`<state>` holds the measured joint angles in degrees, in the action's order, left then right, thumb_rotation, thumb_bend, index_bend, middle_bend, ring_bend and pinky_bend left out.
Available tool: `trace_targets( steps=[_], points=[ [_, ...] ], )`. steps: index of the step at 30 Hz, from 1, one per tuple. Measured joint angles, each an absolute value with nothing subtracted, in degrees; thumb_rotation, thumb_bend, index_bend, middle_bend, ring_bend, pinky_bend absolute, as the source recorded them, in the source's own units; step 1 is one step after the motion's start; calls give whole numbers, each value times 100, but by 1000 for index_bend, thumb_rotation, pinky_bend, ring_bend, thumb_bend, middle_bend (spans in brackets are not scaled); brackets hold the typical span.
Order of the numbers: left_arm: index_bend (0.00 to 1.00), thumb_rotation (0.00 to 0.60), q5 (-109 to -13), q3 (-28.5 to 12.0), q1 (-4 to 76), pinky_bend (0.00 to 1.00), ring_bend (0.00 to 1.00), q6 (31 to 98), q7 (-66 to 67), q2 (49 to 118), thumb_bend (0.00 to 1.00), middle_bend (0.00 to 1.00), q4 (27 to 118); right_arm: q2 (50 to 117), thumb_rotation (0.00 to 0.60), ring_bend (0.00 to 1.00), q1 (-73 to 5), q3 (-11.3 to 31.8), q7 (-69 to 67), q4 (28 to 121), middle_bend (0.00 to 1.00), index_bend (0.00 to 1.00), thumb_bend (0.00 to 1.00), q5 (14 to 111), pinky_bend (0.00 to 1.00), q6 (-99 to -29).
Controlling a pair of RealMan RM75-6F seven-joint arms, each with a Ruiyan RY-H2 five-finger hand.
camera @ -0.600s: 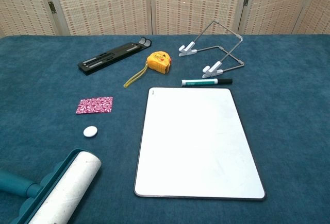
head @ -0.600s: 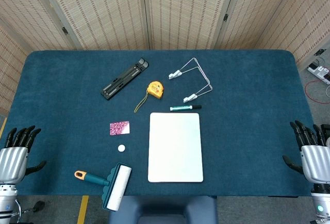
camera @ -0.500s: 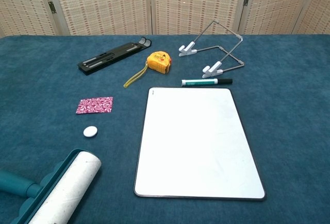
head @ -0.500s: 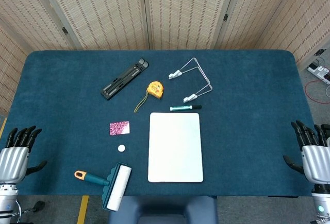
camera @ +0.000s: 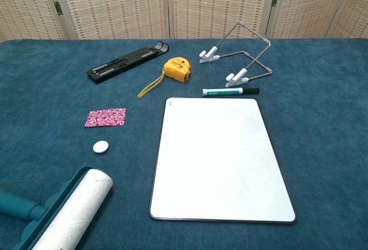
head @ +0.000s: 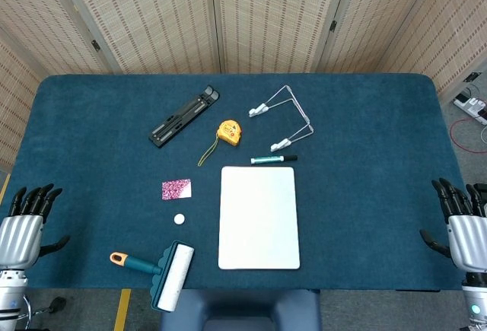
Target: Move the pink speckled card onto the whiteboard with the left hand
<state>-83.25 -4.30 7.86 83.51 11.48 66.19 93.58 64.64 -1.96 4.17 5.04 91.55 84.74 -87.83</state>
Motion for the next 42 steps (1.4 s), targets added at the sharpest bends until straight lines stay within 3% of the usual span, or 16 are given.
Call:
trace_targets(
  steps=[16,29,42],
  points=[
    [214,600,-8339,-583,1150,0,140,7999,1159,6582,180,146,9446,6455,600,143,-243,466,475,9141,111,56,229,8517,0,-8765],
    [224,600,-7990,-1063,2404,0,149,6569,1450,6731,181,150,9493,6306,600,142,-328,509,596,9309,111,56,229,8551,0,-8697],
    [232,600,-6621,-1344,3610,0,149,5400,2575,7641,181,150,9087,6214,600,141,-292,516,671,9409,111,56,229,8482,0,-8725]
  ],
)
